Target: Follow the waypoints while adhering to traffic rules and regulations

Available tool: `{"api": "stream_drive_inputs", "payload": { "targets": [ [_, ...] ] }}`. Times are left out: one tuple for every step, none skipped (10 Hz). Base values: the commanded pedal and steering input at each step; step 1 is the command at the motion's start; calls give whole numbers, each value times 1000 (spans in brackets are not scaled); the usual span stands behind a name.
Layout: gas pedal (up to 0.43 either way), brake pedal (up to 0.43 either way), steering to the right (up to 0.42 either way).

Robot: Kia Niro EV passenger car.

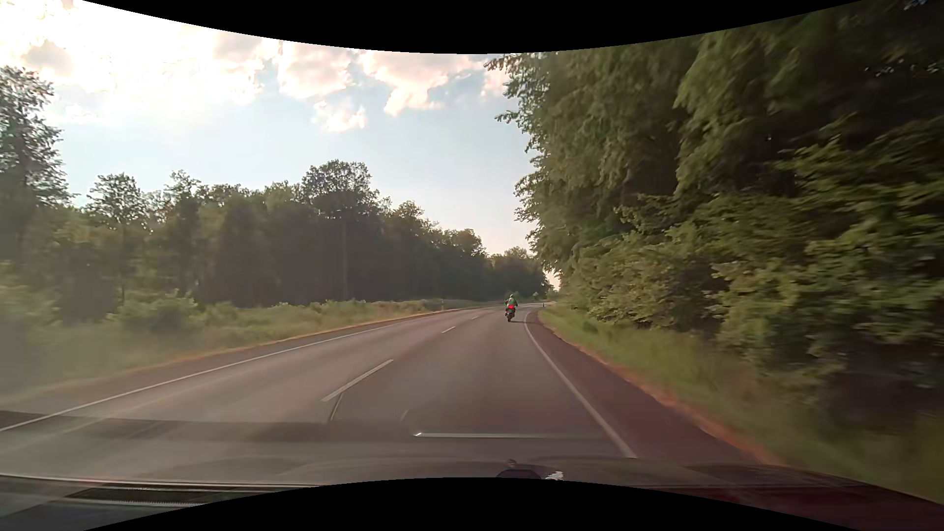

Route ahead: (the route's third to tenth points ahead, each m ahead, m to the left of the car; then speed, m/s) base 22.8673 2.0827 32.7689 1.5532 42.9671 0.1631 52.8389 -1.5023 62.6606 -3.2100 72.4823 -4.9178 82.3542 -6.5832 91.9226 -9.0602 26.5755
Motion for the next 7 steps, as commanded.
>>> {"api": "stream_drive_inputs", "payload": {
  "targets": [
    [469, 0, 18],
    [469, 0, 19],
    [469, 0, 18],
    [469, 0, 18],
    [461, 0, 17],
    [461, 0, 17],
    [461, 0, 17]
  ]
}}
